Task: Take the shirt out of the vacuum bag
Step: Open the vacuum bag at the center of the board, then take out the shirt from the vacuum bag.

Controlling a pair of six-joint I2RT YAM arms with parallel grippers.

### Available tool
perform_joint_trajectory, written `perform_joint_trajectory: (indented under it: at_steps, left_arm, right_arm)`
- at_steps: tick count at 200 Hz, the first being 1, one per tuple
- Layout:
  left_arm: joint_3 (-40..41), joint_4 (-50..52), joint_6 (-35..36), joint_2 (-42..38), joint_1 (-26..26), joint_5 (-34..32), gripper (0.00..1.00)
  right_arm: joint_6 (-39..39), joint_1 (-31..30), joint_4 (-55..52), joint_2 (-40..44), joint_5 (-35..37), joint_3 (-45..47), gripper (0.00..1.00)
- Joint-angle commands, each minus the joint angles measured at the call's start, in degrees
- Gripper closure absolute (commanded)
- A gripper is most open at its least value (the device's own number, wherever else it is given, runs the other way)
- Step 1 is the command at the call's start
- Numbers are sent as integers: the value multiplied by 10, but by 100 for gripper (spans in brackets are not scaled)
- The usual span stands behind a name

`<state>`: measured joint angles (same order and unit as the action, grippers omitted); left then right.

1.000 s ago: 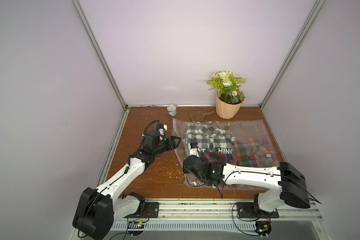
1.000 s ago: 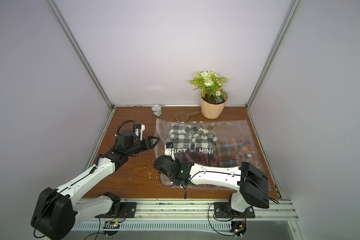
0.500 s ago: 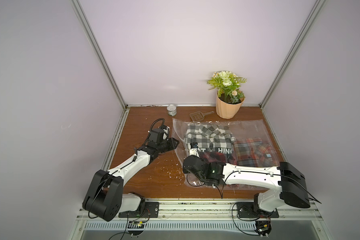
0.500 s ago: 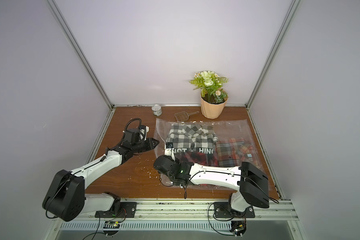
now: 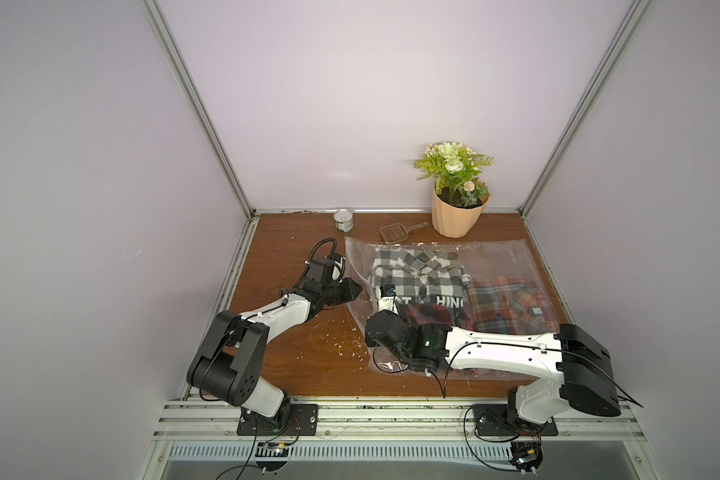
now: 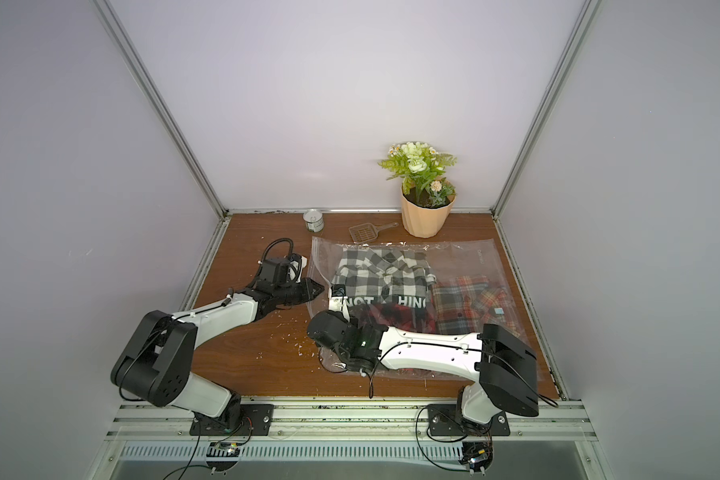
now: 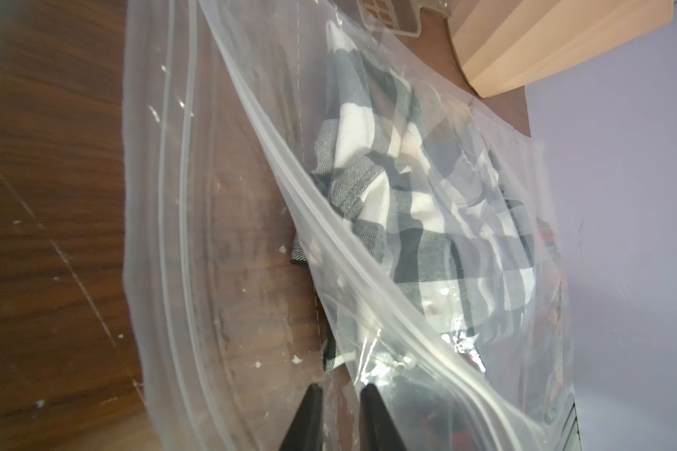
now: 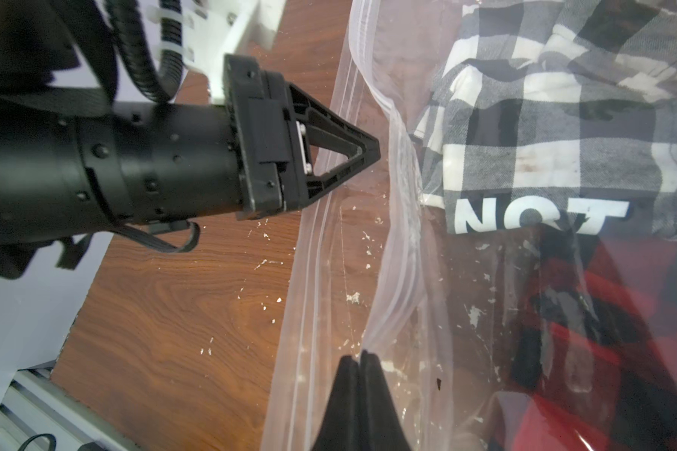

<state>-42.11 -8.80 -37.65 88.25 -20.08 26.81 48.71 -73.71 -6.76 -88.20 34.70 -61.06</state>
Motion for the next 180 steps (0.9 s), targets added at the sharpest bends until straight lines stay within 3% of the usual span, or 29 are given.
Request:
perform_joint_trajectory:
  at_steps: [1, 19, 36, 55, 73, 180]
  left_arm:
    - [-4, -17, 14, 23, 4, 11, 75]
    - [-3, -21, 20, 38, 2, 7, 69]
    - [4, -44, 18, 51, -4, 9, 56]
    - [29, -116, -3, 65, -10, 34, 40]
    - [53, -177, -28, 78, -12, 45, 32]
    - [53, -253, -70, 140, -42, 53, 22]
  right_arm:
    - [-17, -6, 23, 20, 17, -9, 100]
    - [-20, -8, 29, 22, 16, -9, 100]
    - [-23, -10, 35, 22, 14, -10, 100]
    - [-23, -11, 40, 22, 14, -11, 100]
    - [-26, -12, 41, 26, 14, -13, 100]
    - [-40, -13, 66, 28, 1, -17, 100]
